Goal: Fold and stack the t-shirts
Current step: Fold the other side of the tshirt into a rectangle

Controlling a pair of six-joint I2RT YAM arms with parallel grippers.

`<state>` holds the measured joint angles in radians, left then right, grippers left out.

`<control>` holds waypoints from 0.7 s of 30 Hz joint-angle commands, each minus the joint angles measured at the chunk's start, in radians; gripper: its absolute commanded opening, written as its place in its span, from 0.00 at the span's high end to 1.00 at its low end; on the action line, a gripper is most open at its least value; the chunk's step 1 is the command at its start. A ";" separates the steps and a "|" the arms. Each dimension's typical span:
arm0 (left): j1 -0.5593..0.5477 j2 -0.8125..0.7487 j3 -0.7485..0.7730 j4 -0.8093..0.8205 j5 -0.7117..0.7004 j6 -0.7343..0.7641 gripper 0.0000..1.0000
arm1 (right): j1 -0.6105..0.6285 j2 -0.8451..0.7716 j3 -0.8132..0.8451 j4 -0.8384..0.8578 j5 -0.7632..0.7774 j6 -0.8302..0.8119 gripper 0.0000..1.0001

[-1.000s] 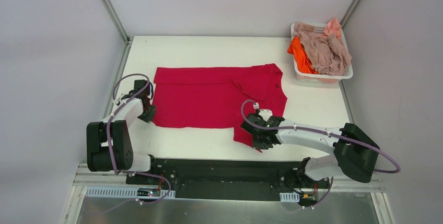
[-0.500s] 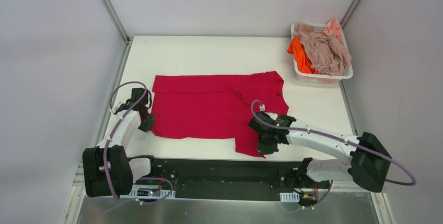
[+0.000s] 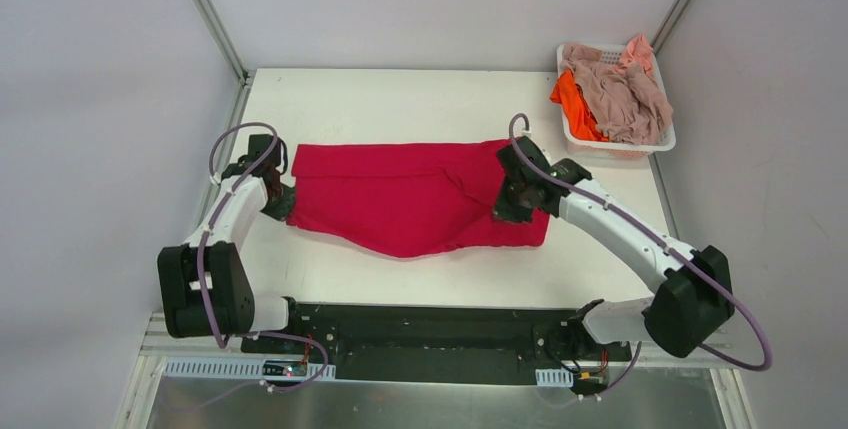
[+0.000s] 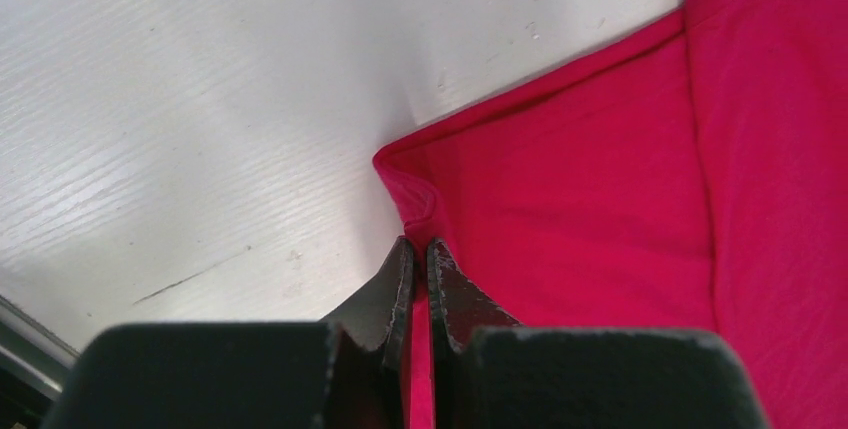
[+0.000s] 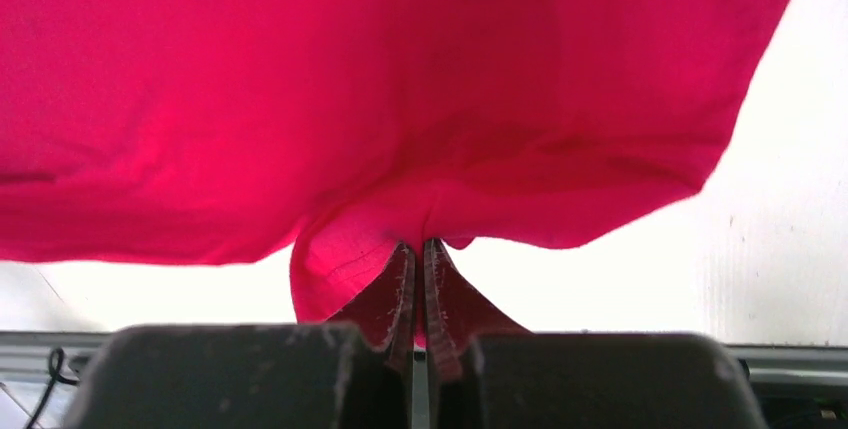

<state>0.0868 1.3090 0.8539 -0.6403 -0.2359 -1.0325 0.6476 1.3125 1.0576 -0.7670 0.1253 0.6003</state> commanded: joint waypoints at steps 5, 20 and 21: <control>0.004 0.141 0.134 -0.024 -0.009 0.016 1.00 | -0.109 0.160 0.198 0.063 -0.013 -0.081 1.00; 0.005 0.260 0.280 -0.034 -0.061 0.033 1.00 | -0.197 0.319 0.348 0.107 0.003 -0.160 1.00; 0.005 0.268 0.283 -0.035 -0.063 0.034 1.00 | -0.205 0.323 0.351 0.113 0.004 -0.160 1.00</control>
<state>0.0868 1.5566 1.0985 -0.6460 -0.2489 -1.0172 0.4698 1.6321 1.3552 -0.6849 0.1089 0.4683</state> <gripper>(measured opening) 0.015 0.019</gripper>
